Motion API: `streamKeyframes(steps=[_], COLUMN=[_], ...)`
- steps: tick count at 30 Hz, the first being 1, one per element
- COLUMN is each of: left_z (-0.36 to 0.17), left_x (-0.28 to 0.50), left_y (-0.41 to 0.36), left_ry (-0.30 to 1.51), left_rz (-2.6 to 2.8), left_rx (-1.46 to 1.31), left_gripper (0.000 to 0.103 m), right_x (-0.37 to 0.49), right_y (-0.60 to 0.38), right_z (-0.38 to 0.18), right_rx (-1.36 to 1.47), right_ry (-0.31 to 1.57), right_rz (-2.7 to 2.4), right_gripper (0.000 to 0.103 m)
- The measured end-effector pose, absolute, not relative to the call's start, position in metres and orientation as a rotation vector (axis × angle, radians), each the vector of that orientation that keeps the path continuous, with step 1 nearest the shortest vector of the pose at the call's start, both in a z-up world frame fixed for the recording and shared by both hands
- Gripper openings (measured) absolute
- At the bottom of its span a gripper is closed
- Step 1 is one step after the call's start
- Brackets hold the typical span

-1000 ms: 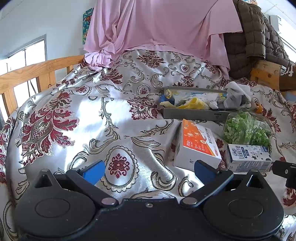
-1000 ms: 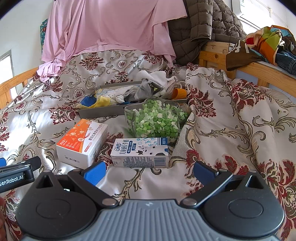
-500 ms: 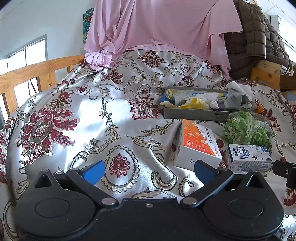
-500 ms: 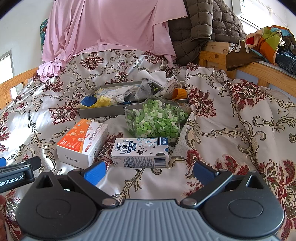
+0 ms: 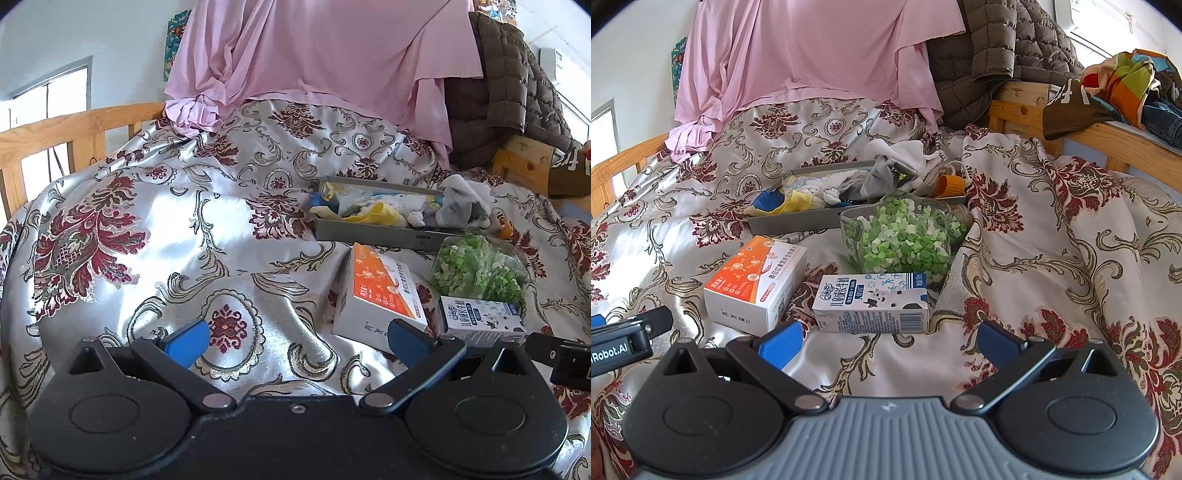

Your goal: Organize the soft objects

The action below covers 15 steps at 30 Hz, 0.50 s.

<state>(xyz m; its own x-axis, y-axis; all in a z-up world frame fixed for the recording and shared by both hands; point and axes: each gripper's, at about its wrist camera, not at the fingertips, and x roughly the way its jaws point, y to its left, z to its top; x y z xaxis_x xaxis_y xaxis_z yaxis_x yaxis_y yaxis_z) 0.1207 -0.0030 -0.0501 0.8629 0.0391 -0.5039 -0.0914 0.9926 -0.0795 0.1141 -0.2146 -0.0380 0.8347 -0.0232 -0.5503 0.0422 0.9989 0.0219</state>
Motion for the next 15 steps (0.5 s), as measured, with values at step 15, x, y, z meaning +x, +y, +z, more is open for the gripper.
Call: streamKeyframes(steps=[15], left_z=[-0.0491], left_x=[0.1194], left_y=[-0.0052], left_ry=[0.514], left_rz=[0.067], left_rx=[-0.088], left_gripper=[0.102], right_x=[0.1143], right_y=[-0.2145], right_z=[-0.0385], right_rx=[0.034], right_ry=[0.584], right_rz=[-0.034], right_gripper=[0.103])
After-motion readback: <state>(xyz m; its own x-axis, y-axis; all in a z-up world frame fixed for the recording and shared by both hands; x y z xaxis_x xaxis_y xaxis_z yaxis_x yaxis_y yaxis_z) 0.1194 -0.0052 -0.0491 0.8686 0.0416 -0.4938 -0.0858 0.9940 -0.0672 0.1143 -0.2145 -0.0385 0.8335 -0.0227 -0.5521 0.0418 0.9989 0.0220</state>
